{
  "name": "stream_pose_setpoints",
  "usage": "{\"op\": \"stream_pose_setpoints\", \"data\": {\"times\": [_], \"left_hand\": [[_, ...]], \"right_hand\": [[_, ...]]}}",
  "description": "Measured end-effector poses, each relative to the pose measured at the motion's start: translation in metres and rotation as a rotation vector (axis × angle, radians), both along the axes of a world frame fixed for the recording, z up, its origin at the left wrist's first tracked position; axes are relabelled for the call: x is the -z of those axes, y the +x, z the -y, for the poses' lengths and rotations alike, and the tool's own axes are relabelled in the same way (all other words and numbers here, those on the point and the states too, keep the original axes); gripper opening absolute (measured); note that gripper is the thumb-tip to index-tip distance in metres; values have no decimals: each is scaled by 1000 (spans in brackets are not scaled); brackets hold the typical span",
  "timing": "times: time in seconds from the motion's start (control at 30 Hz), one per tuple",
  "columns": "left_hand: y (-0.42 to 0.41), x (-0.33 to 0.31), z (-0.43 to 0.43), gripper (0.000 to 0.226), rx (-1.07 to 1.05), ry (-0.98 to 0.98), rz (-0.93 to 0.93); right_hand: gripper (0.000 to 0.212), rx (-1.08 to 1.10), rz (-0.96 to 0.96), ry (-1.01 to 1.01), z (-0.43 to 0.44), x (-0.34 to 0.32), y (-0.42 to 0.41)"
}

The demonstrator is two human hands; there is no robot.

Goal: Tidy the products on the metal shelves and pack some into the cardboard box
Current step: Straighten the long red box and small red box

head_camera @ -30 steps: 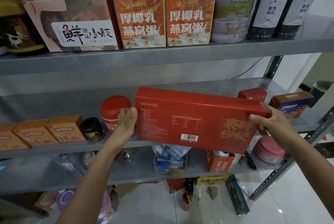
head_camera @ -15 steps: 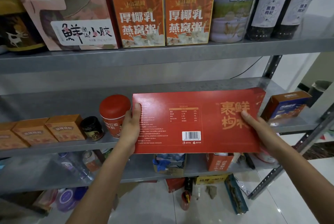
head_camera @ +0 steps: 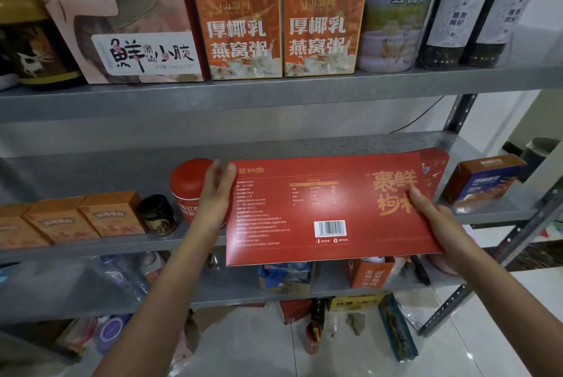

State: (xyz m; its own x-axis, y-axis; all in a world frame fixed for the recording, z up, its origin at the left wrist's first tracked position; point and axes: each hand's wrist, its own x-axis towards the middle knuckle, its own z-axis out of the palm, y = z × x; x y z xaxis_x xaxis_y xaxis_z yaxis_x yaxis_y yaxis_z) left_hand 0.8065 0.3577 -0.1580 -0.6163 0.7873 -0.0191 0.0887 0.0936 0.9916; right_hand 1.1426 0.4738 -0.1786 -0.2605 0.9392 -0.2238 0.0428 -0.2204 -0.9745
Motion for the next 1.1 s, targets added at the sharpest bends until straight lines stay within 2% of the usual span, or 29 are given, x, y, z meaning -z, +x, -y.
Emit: {"op": "stream_pose_setpoints", "data": {"times": [0.03, 0.1, 0.17, 0.2, 0.27, 0.3, 0.37, 0.43, 0.5, 0.57, 0.63, 0.73, 0.87, 0.93, 1.03, 1.1], "left_hand": [[-3, -4, -1, 64, -4, 10, -131], [-8, -15, -1, 64, 18, -39, -556], [-10, -24, -2, 68, 110, -58, -946], [-9, -28, -5, 76, 183, -89, -1063], [-4, -33, -11, 93, 298, -209, -1201], [-1, -35, -15, 95, 326, -281, -1261], [5, -36, -23, 91, 376, -401, -1341], [10, -37, -28, 83, 457, -446, -1264], [13, -33, -30, 81, 552, -433, -1056], [17, -27, -32, 83, 641, -438, -913], [23, -19, -33, 85, 700, -440, -859], [28, -6, -32, 100, 655, -408, -834], [38, 7, -25, 99, 580, -418, -827], [43, 15, -22, 101, 557, -422, -771], [49, 30, -17, 106, 495, -376, -616], [56, 38, -13, 87, 434, -349, -511]], "right_hand": [[95, -5, 6, 1, -1, -1, 1], [84, -10, 13, 21, -1, -5, 2], [86, -16, 32, 53, -2, -8, 2], [89, -28, 44, 65, -3, -9, 2], [84, -51, 55, 88, -2, -12, 0], [84, -58, 59, 99, -2, -13, 0], [99, -55, 89, 114, -3, -14, 1], [106, -61, 107, 114, -3, -15, 3], [103, -76, 142, 120, -1, -17, 3], [89, -92, 185, 143, 1, -19, 2], [70, -105, 223, 150, 3, -18, 2], [66, -119, 276, 135, 3, -18, 5], [75, -69, 304, 194, 1, -14, 6], [78, 19, 283, 290, 2, -10, 7], [84, 289, 209, 344, 15, -1, 8], [84, 370, 157, 289, 30, 11, 8]]}}
